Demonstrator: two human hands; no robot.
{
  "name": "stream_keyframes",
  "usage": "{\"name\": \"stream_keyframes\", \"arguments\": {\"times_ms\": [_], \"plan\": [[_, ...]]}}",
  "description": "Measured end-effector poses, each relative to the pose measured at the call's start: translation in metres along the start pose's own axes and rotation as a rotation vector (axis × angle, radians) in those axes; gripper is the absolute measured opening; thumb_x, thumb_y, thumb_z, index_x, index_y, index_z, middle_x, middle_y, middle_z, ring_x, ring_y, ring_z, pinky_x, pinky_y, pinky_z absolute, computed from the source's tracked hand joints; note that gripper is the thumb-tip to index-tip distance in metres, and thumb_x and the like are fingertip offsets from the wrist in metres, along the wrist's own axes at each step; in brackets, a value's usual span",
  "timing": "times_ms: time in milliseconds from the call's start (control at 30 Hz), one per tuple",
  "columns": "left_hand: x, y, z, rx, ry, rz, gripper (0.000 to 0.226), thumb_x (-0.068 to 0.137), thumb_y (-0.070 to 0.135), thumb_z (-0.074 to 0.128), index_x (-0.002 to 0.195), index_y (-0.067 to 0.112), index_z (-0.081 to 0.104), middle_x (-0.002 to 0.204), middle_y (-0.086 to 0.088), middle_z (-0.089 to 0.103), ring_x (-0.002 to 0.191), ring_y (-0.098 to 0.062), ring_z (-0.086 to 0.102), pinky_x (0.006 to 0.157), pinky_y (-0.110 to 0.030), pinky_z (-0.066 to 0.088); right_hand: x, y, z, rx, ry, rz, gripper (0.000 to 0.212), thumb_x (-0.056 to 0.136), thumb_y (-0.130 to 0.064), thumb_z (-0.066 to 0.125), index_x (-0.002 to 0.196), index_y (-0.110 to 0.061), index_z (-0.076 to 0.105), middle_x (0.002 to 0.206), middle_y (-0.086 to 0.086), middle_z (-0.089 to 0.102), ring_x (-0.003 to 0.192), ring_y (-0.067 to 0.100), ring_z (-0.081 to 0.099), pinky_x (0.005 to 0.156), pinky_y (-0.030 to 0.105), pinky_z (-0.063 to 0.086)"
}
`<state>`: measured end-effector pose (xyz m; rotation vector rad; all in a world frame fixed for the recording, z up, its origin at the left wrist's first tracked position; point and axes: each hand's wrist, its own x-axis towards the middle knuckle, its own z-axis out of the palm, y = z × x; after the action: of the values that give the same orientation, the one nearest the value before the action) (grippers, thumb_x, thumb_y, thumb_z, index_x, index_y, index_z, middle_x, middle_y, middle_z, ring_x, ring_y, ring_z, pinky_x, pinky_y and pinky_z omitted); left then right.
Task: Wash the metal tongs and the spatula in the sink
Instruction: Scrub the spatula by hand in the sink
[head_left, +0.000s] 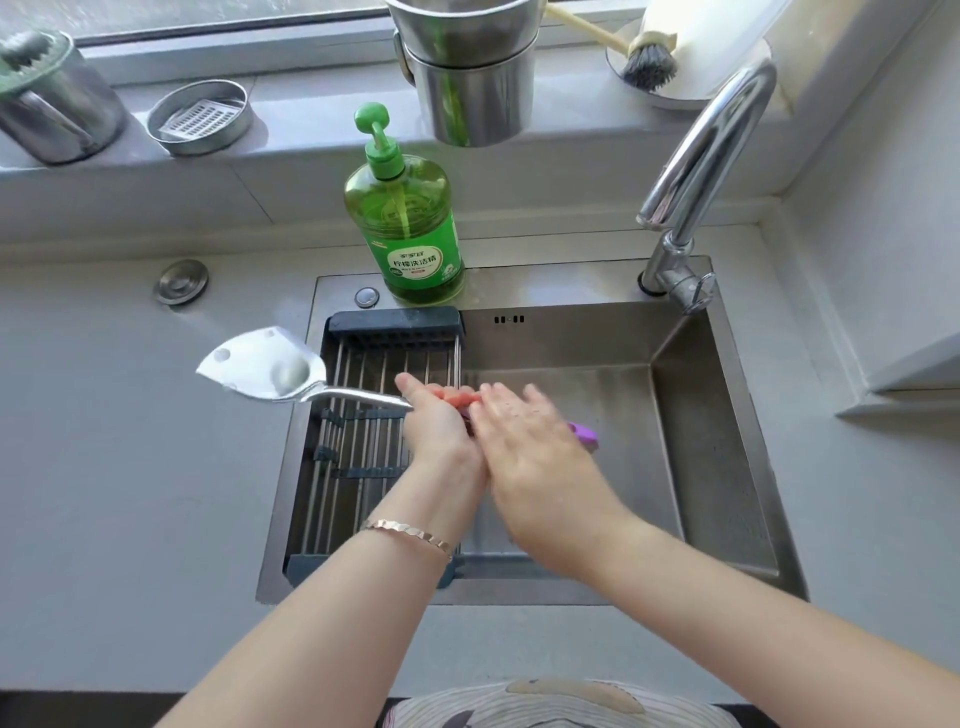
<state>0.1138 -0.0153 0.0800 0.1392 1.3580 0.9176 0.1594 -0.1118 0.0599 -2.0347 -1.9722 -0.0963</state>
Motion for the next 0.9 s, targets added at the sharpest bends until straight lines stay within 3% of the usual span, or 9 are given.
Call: {"name": "stream_keyframes", "arguments": {"times_ms": [100, 167, 267, 367, 500, 667, 800, 900], "plan": [[0.003, 0.004, -0.002, -0.107, -0.110, -0.011, 0.049, 0.099, 0.046, 0.030, 0.061, 0.015, 0.033, 0.032, 0.005, 0.037, 0.029, -0.009, 0.044, 0.045, -0.020, 0.047, 0.003, 0.006, -0.003, 0.053, -0.035, -0.074, 0.054, 0.074, -0.007, 0.032, 0.117, 0.010, 0.060, 0.121, 0.027, 0.059, 0.114, 0.038, 0.058, 0.104, 0.044, 0.036], [0.010, 0.013, -0.006, -0.197, -0.160, 0.023, 0.051, 0.099, 0.046, 0.030, 0.059, 0.013, 0.032, 0.034, 0.003, 0.040, 0.034, -0.010, 0.049, 0.056, -0.027, 0.052, -0.002, 0.023, -0.009, 0.060, -0.050, -0.107, 0.057, 0.071, -0.007, 0.031, 0.118, 0.010, 0.059, 0.123, 0.025, 0.059, 0.114, 0.035, 0.059, 0.104, 0.041, 0.038], [0.007, 0.012, -0.008, -0.137, -0.200, 0.084, 0.051, 0.100, 0.044, 0.027, 0.061, 0.012, 0.035, 0.042, -0.003, 0.058, 0.063, -0.017, 0.062, 0.079, -0.036, 0.055, -0.003, 0.022, -0.011, 0.064, -0.090, -0.016, 0.060, 0.069, -0.011, 0.031, 0.118, 0.009, 0.059, 0.123, 0.023, 0.060, 0.114, 0.033, 0.060, 0.096, 0.043, 0.048], [-0.001, -0.003, -0.004, 0.014, -0.252, 0.059, 0.051, 0.100, 0.046, 0.022, 0.060, 0.016, 0.032, 0.059, -0.001, 0.071, 0.076, -0.022, 0.065, 0.080, -0.036, 0.052, 0.012, 0.003, -0.001, 0.153, -0.118, 0.040, 0.056, 0.074, -0.012, 0.032, 0.119, 0.010, 0.057, 0.124, 0.025, 0.059, 0.116, 0.034, 0.058, 0.098, 0.042, 0.045], [0.008, 0.012, -0.007, -0.096, -0.237, 0.087, 0.051, 0.100, 0.045, 0.023, 0.060, 0.015, 0.035, 0.063, -0.006, 0.073, 0.079, -0.021, 0.068, 0.091, -0.039, 0.052, -0.001, 0.018, -0.005, 0.170, -0.092, -0.134, 0.057, 0.075, -0.004, 0.031, 0.126, 0.011, 0.050, 0.133, 0.026, 0.050, 0.125, 0.035, 0.048, 0.108, 0.039, 0.035], [0.006, 0.006, -0.009, -0.051, -0.256, 0.075, 0.050, 0.101, 0.044, 0.022, 0.062, 0.015, 0.035, 0.065, -0.004, 0.073, 0.081, -0.021, 0.068, 0.092, -0.039, 0.051, 0.007, 0.013, -0.002, 0.208, -0.163, 0.023, 0.062, 0.071, -0.013, 0.030, 0.125, 0.011, 0.052, 0.131, 0.027, 0.052, 0.121, 0.037, 0.052, 0.096, 0.049, 0.046], [0.007, 0.009, -0.004, -0.116, -0.233, 0.042, 0.051, 0.100, 0.045, 0.022, 0.060, 0.015, 0.036, 0.064, -0.004, 0.073, 0.075, -0.018, 0.069, 0.081, -0.033, 0.054, 0.013, 0.008, -0.006, 0.182, -0.124, -0.125, 0.057, 0.076, -0.010, 0.032, 0.125, 0.009, 0.053, 0.132, 0.024, 0.053, 0.123, 0.033, 0.052, 0.108, 0.037, 0.034], [0.015, 0.024, -0.011, -0.174, -0.208, 0.086, 0.052, 0.100, 0.044, 0.024, 0.060, 0.015, 0.036, 0.061, -0.006, 0.072, 0.070, -0.018, 0.070, 0.074, -0.033, 0.056, -0.006, 0.035, -0.002, 0.158, -0.094, -0.145, 0.054, 0.079, -0.006, 0.033, 0.128, 0.009, 0.049, 0.134, 0.023, 0.051, 0.124, 0.032, 0.051, 0.106, 0.035, 0.033]]}}
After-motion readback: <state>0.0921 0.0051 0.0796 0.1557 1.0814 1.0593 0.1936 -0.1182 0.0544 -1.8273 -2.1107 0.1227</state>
